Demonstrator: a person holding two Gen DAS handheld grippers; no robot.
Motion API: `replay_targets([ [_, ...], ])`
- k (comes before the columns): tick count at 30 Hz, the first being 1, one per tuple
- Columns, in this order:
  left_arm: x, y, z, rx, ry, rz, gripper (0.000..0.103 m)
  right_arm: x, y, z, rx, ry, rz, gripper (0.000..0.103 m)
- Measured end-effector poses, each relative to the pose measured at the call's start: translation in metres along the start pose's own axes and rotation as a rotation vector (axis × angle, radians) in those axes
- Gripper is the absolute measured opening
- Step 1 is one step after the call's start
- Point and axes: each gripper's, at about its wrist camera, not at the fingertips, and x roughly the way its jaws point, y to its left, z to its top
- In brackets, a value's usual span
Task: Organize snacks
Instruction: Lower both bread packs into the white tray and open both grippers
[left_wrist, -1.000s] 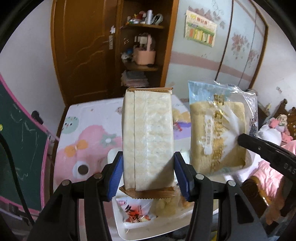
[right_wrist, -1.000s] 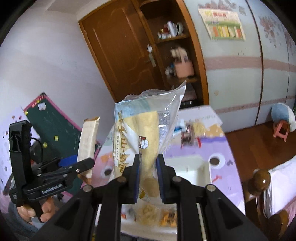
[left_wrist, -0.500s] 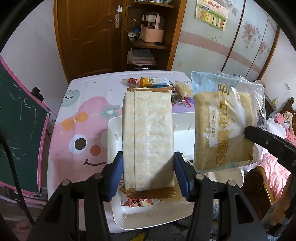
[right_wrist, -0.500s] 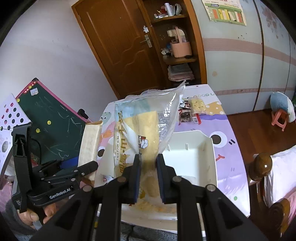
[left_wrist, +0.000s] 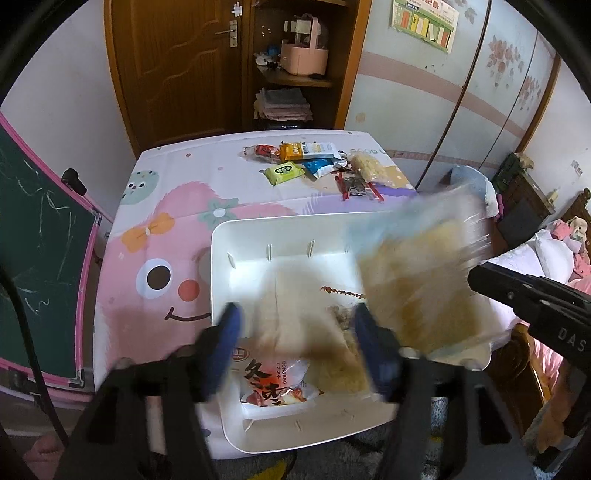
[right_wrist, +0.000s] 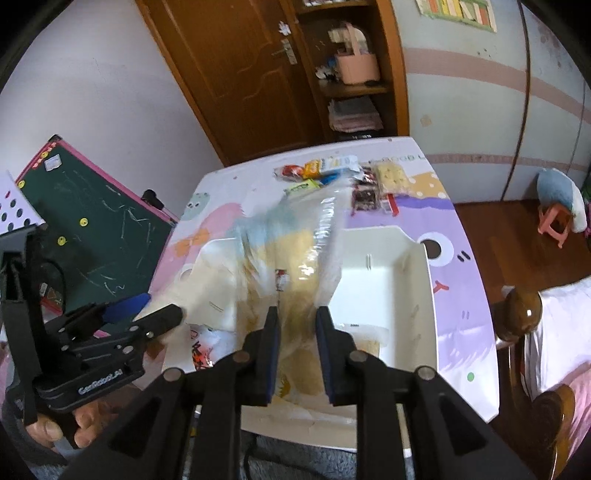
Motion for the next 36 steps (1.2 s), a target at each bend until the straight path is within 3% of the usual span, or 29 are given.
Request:
replay_targets([
  [1, -0.001, 0.000, -0.001, -0.006, -0.005, 0.002, 0.088, 0.000, -0.002, 0.000, 0.007, 0.002, -0.007, 0.025],
  [3, -0.002, 0.000, -0.001, -0.009, -0.010, -0.003, 0.089, 0.000, -0.006, 0.000, 0.032, 0.003, -0.016, 0.036],
  [5, -0.002, 0.000, -0.001, -0.010, -0.009, 0.000, 0.089, 0.000, -0.009, -0.001, 0.046, 0.003, -0.019, 0.041],
  [36, 0.016, -0.002, -0.002, -0.018, 0.056, 0.032, 0.089, 0.025, -0.015, -0.008, 0.045, 0.087, 0.001, 0.041],
])
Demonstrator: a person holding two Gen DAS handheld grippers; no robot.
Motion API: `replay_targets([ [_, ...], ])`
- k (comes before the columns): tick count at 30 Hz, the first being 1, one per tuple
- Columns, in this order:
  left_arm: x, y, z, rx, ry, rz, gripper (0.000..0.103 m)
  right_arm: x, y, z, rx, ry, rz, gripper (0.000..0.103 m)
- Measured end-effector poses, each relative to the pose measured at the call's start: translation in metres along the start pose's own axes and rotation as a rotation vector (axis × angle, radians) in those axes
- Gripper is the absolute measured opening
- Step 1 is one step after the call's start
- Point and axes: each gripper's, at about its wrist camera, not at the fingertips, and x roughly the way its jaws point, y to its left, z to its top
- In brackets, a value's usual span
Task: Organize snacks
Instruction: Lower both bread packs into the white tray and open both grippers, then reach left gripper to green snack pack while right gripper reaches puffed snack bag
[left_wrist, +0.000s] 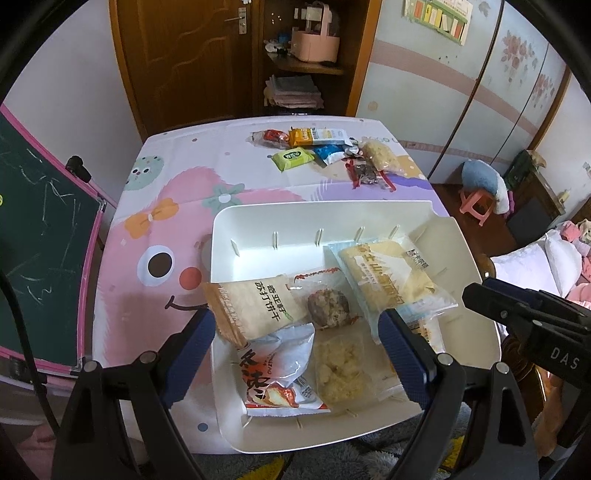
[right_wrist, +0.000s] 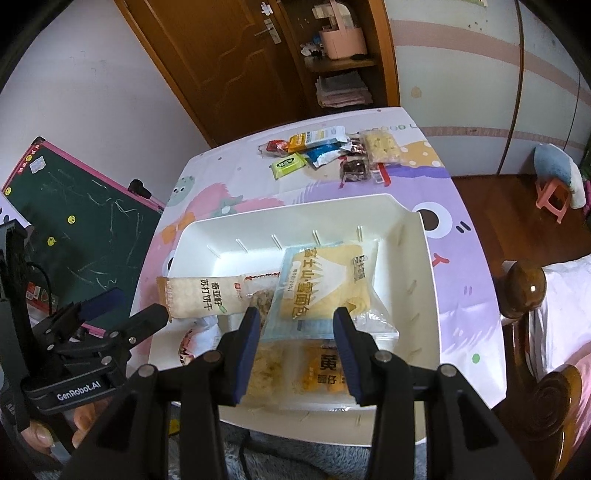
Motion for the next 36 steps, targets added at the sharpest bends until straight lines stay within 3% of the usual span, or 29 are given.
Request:
replay_targets([
  [7, 0.017, -0.006, 0.011, 0.019, 0.032, 0.013, 0.089, 0.014, -0.012, 0.005, 0.009, 0.025, 0.007, 0.041],
  [12, 0.021, -0.012, 0.041, 0.068, 0.034, 0.026, 0.089, 0.013, -0.018, 0.026, -0.011, 0.002, -0.004, 0.041],
  [21, -0.008, -0.038, 0.143, 0.280, -0.160, 0.130, 0.090, -0.004, -0.043, 0.130, -0.054, -0.083, -0.040, 0.042],
  [23, -0.006, -0.041, 0.168, 0.313, -0.180, 0.127, 0.095, -0.005, -0.052, 0.160, -0.039, -0.101, -0.062, 0.047],
  [26, 0.011, -0.041, 0.213, 0.341, -0.185, 0.143, 0.096, 0.000, -0.066, 0.198, -0.006, -0.119, -0.054, 0.053],
  [30, 0.049, -0.026, 0.269, 0.298, -0.143, 0.128, 0.096, 0.026, -0.084, 0.241, 0.033, -0.095, -0.055, 0.055],
  [36, 0.141, -0.006, 0.306, 0.250, -0.013, 0.086, 0.096, 0.109, -0.102, 0.270, 0.033, 0.031, -0.080, 0.059],
])
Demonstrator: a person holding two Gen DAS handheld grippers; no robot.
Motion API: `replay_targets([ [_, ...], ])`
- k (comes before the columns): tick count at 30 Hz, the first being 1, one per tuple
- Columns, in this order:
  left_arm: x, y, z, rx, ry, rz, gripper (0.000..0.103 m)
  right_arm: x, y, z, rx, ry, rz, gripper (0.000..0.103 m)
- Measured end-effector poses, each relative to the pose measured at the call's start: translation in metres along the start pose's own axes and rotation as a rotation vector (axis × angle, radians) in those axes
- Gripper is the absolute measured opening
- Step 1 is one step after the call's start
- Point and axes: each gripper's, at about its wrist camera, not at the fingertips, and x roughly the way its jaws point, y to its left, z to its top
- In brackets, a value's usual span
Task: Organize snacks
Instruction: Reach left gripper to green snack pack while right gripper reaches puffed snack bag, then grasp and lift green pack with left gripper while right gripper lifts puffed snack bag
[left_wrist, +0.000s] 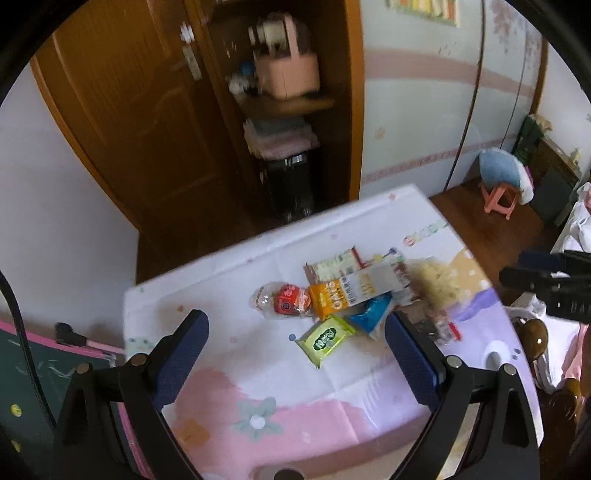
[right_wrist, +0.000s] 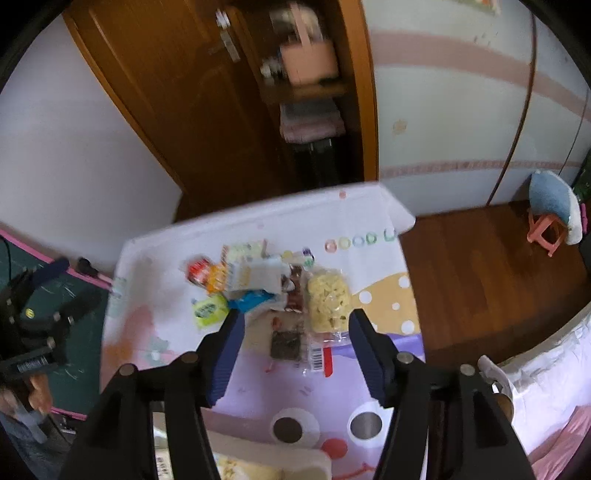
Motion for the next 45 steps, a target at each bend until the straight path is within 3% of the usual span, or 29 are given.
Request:
replay_targets([
  [5, 0.080, -0.010, -0.016, 0.048, 0.125, -0.007, 0.096, 0.064, -0.011, -0.004, 0.028, 0.113, -0.023, 0.059],
  [9, 0.122, -0.024, -0.036, 0.114, 0.188, 0.005, 0.096, 0.103, -0.019, -0.009, 0.027, 0.164, -0.042, 0.059],
  [15, 0.162, -0.039, -0.051, 0.169, 0.230, 0.009, 0.096, 0.133, -0.014, -0.015, -0.045, 0.195, -0.118, 0.059],
  [20, 0.178, -0.036, -0.051, 0.114, 0.269, -0.020, 0.095, 0.143, -0.017, -0.017, -0.046, 0.202, -0.135, 0.060],
  [23, 0.183, -0.033, -0.050, 0.082, 0.276, -0.029, 0.090, 0.149, -0.019, -0.018, -0.033, 0.213, -0.136, 0.064],
  [25, 0.188, -0.032, -0.052, 0.064, 0.288, -0.040, 0.082, 0.154, -0.023, -0.018, -0.012, 0.224, -0.125, 0.065],
  [26, 0.188, -0.031, -0.052, 0.049, 0.282, -0.052, 0.078, 0.156, -0.024, -0.017, -0.001, 0.222, -0.119, 0.065],
  [29, 0.184, -0.029, -0.049, -0.003, 0.289, -0.139, 0.049, 0.155, -0.024, -0.018, 0.007, 0.218, -0.120, 0.063],
  [30, 0.183, -0.025, -0.051, -0.005, 0.286, -0.131, 0.042, 0.154, -0.023, -0.019, 0.003, 0.219, -0.122, 0.060],
  [34, 0.176, -0.028, -0.055, -0.014, 0.294, -0.103, 0.038, 0.150, -0.018, -0.025, -0.013, 0.234, -0.114, 0.057],
  [40, 0.150, -0.021, -0.068, -0.086, 0.333, -0.074, 0.036, 0.125, -0.011, -0.033, -0.024, 0.189, -0.112, 0.056],
  [45, 0.088, -0.016, -0.072, -0.101, 0.258, -0.054, 0.035, 0.075, -0.004, -0.035, -0.008, 0.112, -0.057, 0.056],
])
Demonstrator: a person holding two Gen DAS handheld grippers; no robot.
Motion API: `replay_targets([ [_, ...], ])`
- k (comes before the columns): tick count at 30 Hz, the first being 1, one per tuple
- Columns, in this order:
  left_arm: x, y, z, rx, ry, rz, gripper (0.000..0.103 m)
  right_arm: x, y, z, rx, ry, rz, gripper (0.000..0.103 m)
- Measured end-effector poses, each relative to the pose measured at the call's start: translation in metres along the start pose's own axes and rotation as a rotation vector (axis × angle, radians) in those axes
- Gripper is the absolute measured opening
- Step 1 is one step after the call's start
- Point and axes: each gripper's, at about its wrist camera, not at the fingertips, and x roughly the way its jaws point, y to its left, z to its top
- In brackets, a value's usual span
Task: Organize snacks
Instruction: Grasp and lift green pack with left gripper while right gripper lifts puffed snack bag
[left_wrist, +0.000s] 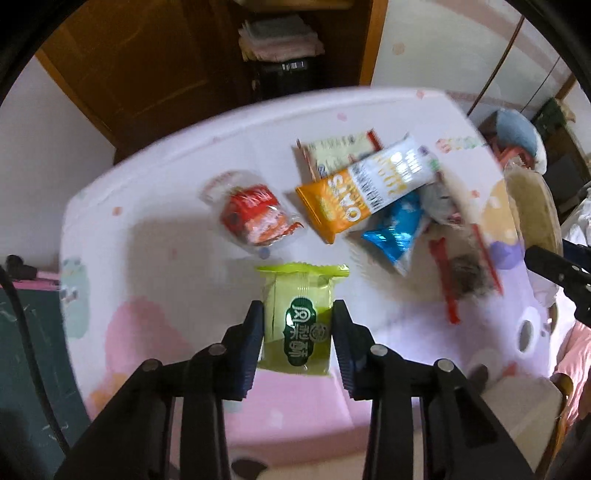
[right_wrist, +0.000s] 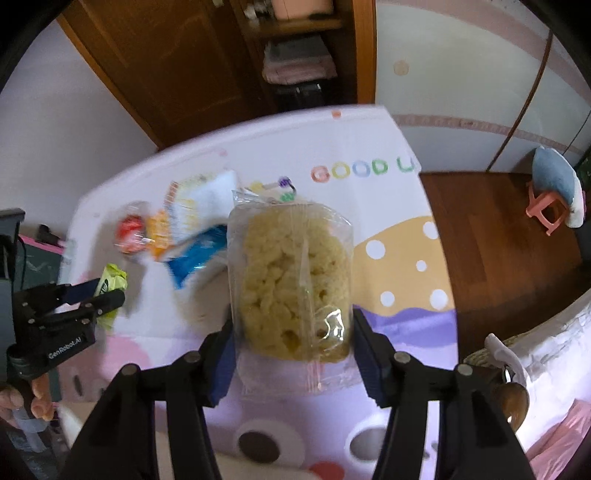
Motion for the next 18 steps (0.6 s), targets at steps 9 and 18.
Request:
replay_targets([
  [9, -0.164, 0.004, -0.064, -0.030, -0.267, -0.004, 0.035, -0.118, 0.022, -0.040, -0.013, -0.187, 0.101, 0.056],
  [18, -0.260, -0.006, -0.153, -0.039, -0.446, -0.104, 0.035, -0.216, 0.053, -0.117, -0.044, -0.364, 0.187, 0.057],
])
